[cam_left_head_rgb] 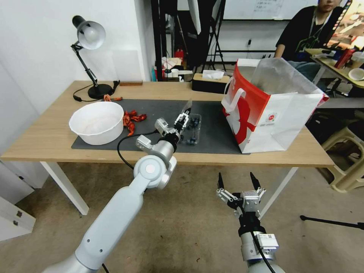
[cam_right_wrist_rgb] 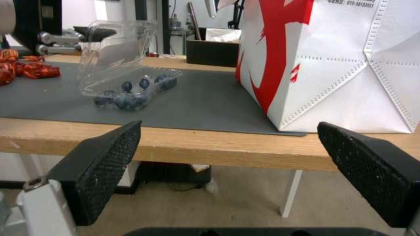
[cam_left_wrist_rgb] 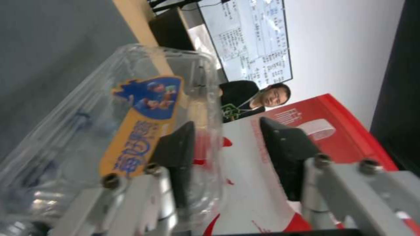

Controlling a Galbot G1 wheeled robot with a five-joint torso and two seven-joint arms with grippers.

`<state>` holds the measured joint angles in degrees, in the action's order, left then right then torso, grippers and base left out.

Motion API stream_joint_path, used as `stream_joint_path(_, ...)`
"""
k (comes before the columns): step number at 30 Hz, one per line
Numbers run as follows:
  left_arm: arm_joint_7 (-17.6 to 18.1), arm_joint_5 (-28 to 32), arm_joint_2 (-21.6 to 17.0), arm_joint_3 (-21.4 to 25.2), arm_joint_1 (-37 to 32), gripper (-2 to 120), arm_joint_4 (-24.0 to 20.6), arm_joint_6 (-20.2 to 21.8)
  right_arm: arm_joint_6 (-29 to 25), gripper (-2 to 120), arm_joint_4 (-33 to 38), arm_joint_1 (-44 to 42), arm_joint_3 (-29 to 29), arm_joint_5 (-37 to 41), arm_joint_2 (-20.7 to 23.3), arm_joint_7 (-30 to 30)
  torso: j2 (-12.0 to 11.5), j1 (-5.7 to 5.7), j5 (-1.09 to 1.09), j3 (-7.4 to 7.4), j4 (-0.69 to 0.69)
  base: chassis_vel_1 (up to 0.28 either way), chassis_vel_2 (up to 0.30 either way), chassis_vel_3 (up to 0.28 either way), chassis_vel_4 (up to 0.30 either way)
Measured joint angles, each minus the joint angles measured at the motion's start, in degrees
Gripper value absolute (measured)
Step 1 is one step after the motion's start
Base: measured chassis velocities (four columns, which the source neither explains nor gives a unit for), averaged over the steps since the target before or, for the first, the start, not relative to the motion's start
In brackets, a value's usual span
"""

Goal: Close the takeout container lid, then place the container into the takeout bag.

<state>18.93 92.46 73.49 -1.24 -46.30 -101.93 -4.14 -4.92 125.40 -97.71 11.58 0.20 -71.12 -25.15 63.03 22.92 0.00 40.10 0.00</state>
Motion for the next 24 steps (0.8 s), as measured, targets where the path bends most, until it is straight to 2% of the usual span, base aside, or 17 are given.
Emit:
stream_joint_path(2,0.5,0.6,0.0,-0.2,-0.2,27,0.1,0.1,0.0,100,0.0,0.0,0.0,0.0,0.0,0.0,0.0,0.0,0.0,0.0,0.0,0.0,0.0,0.0,0.0)
stream_joint_path(3,0.5,0.6,0.0,-0.2,-0.2,27,0.1,0.1,0.0,100,0.0,0.0,0.0,0.0,0.0,0.0,0.0,0.0,0.0,0.0,0.0,0.0,0.0,0.0,0.0)
stream_joint_path(5,1.0,1.0,0.0,-0.3,-0.5,15,0.3,0.1,-0.1,100,0.0,0.0,-0.1,0.0,-0.1,0.0,0.0,0.0,0.0,0.0,0.0,0.0,0.0,0.0,0.0)
stream_joint_path(7,1.1,1.1,0.0,-0.4,-0.6,13,0.4,0.2,-0.1,100,0.0,0.0,-0.1,0.0,-0.1,0.0,0.0,0.0,0.0,0.0,0.0,0.0,0.0,0.0,0.0)
stream_joint_path(10,1.5,1.1,0.0,-1.1,-0.9,0,0.9,0.3,-0.2,100,0.0,-0.1,-0.1,-0.1,-0.1,0.0,0.0,0.0,0.0,0.0,0.0,0.0,0.0,0.0,0.0)
stream_joint_path(24,2.2,-4.2,-0.5,-3.8,-0.9,0,2.3,1.9,-0.2,100,0.0,0.1,0.0,0.0,-0.2,-0.1,0.0,0.0,0.0,0.0,0.0,0.0,0.0,0.0,0.0)
